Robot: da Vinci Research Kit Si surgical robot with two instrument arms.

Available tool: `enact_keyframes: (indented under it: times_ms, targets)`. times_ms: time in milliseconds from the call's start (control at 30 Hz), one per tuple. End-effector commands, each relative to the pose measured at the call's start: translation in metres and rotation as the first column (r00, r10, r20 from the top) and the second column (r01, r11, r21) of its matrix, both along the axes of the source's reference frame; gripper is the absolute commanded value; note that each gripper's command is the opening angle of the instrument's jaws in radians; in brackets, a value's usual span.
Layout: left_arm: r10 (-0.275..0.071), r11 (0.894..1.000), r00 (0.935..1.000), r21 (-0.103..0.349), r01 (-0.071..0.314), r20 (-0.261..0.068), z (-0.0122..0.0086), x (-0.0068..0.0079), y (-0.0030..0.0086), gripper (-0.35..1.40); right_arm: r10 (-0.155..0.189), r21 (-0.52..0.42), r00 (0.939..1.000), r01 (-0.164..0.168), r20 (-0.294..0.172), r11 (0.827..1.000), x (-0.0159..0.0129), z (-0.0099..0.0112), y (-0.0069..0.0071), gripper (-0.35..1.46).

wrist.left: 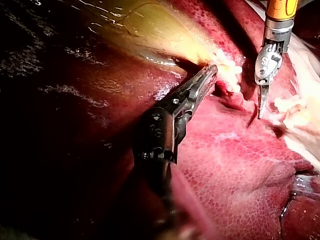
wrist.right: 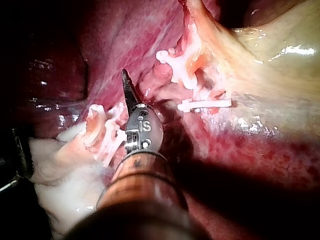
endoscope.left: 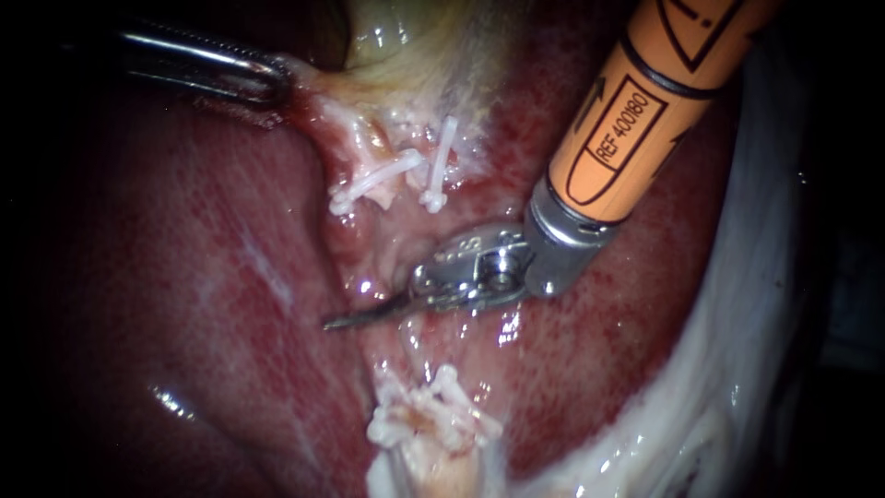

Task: Go back from the cut right tube

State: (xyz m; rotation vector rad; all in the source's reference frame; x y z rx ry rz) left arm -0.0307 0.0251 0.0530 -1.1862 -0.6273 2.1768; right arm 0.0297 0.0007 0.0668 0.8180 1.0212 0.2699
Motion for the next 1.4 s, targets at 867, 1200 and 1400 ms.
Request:
enact_keyframes:
  times_ms: [867,1200,1400]
  targets:
    - [0.001,1.000,1.0000,-0.001,-0.001,0.000,0.0002,0.0001,-0.0001,-0.35,0.204,-0.257,0.9787,-0.190,0.025,0.948,-0.0124,-0.0056,0.0003,1.45]
    - [0.001,1.000,1.0000,-0.001,-0.001,0.000,0.0002,0.0001,-0.0001,-0.35,0.161,-0.445,0.9581,-0.040,0.237,0.894,-0.0184,-0.0073,0.0031,1.45]
    - [-0.002,1.000,1.0000,-0.003,0.002,-0.002,0.0005,-0.0003,-0.0003,-0.35,0.165,-0.465,0.9517,-0.027,0.259,0.885,-0.0190,-0.0075,0.0034,1.45]
